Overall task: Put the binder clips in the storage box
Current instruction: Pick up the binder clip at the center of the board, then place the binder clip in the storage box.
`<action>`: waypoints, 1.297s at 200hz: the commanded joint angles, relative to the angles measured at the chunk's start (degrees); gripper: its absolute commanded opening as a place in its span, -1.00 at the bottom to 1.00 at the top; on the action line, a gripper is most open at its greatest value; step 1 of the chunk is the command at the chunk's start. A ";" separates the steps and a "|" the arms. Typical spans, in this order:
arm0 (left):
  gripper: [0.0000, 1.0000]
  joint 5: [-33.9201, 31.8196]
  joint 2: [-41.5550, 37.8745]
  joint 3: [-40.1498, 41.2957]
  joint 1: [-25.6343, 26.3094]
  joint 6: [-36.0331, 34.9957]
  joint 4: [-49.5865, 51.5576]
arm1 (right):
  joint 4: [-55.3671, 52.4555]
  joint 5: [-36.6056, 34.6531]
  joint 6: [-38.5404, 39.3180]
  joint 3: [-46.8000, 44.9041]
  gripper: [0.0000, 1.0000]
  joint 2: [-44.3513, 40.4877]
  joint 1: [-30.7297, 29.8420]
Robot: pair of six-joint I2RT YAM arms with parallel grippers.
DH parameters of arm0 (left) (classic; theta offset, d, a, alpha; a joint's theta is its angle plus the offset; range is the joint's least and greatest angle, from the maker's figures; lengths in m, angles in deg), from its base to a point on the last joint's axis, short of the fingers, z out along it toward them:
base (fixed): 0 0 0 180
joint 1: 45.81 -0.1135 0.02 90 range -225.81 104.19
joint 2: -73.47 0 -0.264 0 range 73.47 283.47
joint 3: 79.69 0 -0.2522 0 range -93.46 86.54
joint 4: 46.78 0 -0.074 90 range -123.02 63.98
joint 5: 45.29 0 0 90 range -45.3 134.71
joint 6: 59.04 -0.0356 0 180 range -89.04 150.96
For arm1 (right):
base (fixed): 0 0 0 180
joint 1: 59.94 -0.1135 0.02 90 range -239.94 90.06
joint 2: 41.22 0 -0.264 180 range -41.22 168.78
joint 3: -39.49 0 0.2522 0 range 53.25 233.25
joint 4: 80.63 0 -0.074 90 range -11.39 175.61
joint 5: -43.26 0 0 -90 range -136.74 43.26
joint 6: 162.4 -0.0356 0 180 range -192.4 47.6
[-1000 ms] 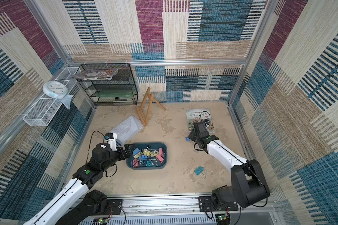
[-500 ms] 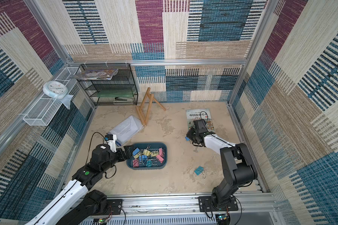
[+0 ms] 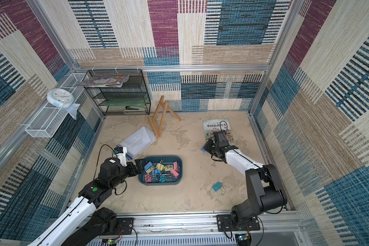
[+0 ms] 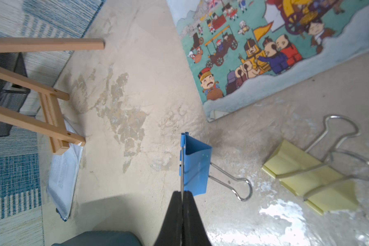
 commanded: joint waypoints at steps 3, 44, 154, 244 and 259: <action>0.98 0.39 0.10 0.14 -0.02 0.62 -0.98 | -0.80 2.22 2.21 -0.72 -1.00 -4.89 -0.92; 0.98 1.73 1.23 0.15 -0.02 1.78 -2.53 | -3.25 3.98 2.79 -1.96 -1.00 -15.89 -5.20; 0.98 3.22 3.90 -0.10 -0.02 3.55 -4.87 | -9.37 1.62 5.95 5.06 -1.00 -15.41 -28.73; 0.98 2.85 4.16 -0.65 -0.02 2.76 -4.18 | -26.08 -21.16 17.79 22.63 -1.00 8.73 -43.38; 0.98 2.78 4.16 -0.65 -0.02 2.52 -3.98 | -27.88 -23.51 18.46 24.25 -1.00 11.90 -44.16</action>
